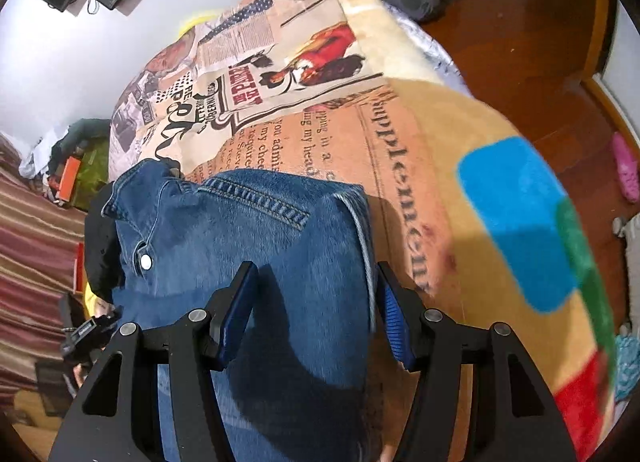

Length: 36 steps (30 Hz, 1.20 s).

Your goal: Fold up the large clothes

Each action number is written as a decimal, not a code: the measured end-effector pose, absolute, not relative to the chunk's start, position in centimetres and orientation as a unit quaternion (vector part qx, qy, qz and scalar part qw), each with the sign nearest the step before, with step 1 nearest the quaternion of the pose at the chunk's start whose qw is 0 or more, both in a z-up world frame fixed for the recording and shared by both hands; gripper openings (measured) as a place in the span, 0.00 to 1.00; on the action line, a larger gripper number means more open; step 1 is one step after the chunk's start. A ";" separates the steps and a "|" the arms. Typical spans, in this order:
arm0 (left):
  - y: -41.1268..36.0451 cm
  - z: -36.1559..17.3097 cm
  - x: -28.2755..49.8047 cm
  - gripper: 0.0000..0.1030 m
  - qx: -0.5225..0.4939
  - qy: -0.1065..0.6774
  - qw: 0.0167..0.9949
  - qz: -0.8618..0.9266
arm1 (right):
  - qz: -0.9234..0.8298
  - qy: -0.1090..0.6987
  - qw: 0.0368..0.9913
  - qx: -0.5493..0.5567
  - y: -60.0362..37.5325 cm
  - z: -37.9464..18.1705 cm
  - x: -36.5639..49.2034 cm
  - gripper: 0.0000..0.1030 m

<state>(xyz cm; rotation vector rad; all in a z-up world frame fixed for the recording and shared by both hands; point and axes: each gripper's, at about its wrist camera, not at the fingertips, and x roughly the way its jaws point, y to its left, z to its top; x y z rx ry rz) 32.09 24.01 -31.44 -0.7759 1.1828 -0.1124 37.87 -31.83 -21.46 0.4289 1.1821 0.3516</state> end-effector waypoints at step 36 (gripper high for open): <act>18.2 -3.6 33.3 0.06 -0.168 0.349 0.922 -0.011 | 0.263 0.374 0.879 0.138 -23.9 -1.1 37.4 0.07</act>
